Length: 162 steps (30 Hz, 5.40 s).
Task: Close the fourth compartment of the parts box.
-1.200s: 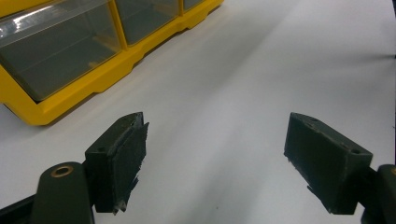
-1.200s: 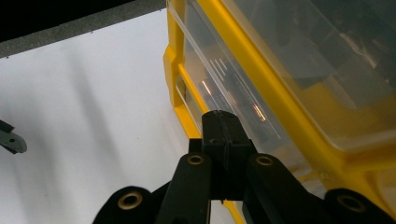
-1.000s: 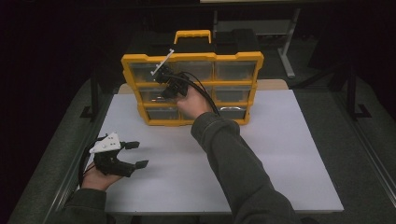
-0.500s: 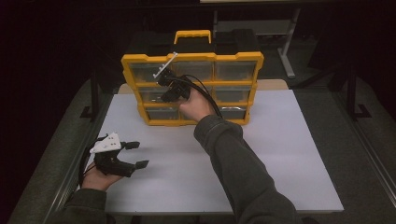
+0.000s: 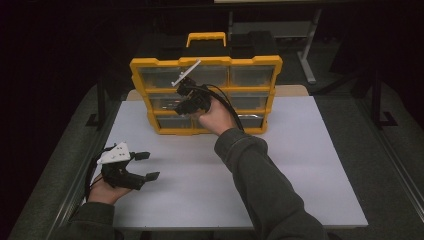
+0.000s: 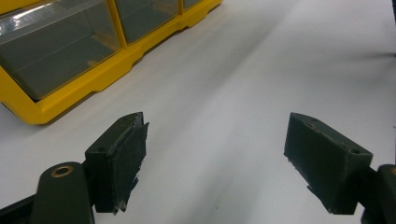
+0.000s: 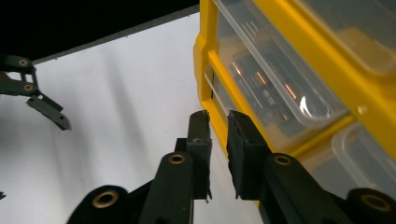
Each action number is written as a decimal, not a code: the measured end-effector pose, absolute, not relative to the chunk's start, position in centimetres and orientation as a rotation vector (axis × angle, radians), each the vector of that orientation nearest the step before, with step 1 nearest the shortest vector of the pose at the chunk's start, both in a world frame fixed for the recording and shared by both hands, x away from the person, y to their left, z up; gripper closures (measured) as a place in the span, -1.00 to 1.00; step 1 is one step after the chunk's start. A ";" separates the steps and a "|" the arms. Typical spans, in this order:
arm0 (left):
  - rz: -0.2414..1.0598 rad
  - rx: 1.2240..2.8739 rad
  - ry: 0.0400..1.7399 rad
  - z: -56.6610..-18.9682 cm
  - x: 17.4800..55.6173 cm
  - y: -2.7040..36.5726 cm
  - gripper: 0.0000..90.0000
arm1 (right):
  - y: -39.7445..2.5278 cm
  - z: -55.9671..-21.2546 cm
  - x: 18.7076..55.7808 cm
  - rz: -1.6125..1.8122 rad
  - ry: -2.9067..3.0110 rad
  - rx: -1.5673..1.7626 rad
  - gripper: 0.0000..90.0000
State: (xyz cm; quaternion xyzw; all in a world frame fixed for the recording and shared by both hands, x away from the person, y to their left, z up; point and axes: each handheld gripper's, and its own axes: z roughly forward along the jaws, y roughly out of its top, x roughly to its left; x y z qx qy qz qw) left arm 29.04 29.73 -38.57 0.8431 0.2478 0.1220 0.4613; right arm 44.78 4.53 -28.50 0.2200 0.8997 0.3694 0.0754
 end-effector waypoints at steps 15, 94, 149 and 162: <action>0.297 2.076 0.614 -38.6 29.1 29.6 -0.55 | 2.0 -29.5 44.2 1.179 2.706 0.735 0.43; 0.279 2.062 0.635 -38.8 29.0 29.4 -0.55 | -6.4 -32.9 41.1 1.249 2.640 0.905 0.03; 0.278 2.069 0.643 -38.8 29.0 29.3 -0.55 | -12.2 -35.5 38.7 1.272 2.585 1.026 -0.04; 0.284 2.070 0.643 -38.8 29.0 29.3 -0.56 | -13.8 -36.4 37.8 1.272 2.558 1.044 -0.08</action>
